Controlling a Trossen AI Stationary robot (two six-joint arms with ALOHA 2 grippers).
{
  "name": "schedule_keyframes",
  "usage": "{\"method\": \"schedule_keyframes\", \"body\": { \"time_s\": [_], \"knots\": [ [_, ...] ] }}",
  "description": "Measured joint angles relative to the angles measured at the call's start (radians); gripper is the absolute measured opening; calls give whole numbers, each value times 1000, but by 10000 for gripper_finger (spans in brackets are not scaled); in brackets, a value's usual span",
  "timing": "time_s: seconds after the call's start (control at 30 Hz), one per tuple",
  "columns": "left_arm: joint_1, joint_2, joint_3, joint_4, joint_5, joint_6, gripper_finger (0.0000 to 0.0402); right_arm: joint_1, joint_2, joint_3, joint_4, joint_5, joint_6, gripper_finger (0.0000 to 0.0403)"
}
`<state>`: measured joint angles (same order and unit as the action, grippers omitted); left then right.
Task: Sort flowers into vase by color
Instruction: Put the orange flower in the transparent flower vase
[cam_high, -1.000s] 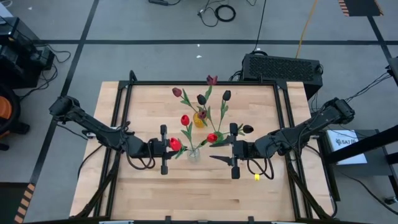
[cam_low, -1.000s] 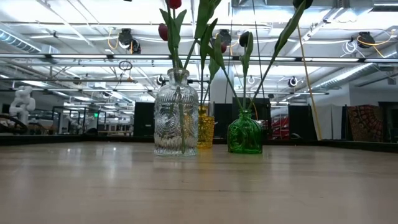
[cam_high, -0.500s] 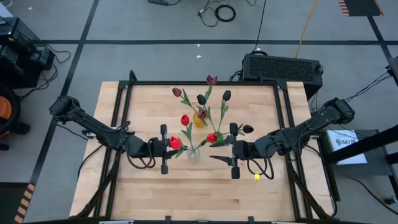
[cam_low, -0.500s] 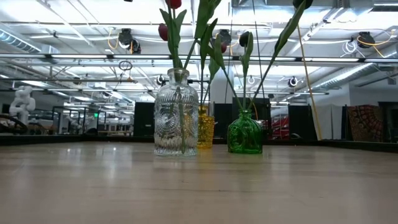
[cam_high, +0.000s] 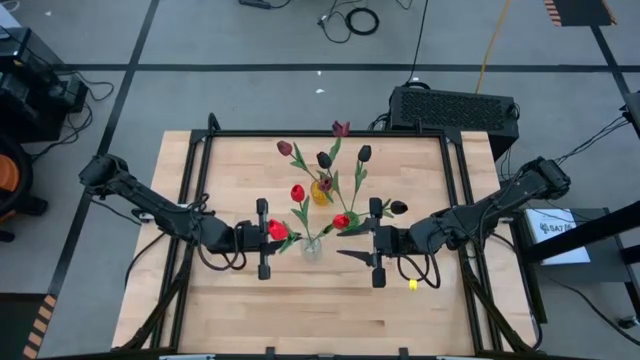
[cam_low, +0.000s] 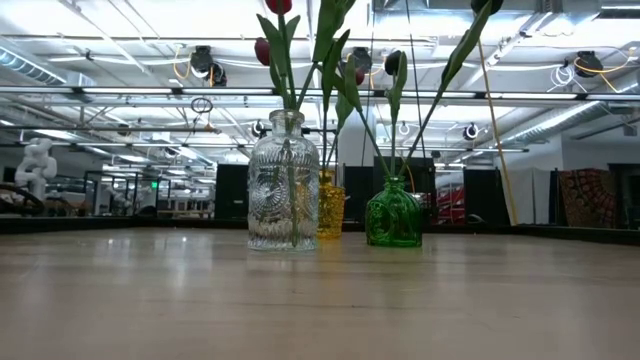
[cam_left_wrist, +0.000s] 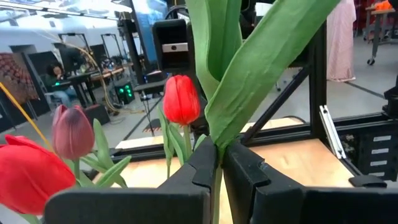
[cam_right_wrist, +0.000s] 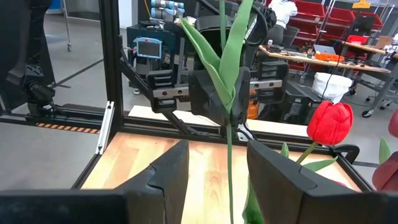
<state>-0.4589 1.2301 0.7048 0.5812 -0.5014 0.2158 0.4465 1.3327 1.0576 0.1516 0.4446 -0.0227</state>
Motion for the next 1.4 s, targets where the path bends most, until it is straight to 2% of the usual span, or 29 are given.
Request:
{"method": "schedule_keyframes", "body": {
  "time_s": [0.9, 1.4],
  "knots": [
    [10, 0, 0, -49, 0, -46, 25, 0, 0, 0, 0, 0, 0, 155],
    [89, 67, 0, -52, 16, -105, 27, 0, 0, 0, 0, 0, 0, 155]
  ]
}}
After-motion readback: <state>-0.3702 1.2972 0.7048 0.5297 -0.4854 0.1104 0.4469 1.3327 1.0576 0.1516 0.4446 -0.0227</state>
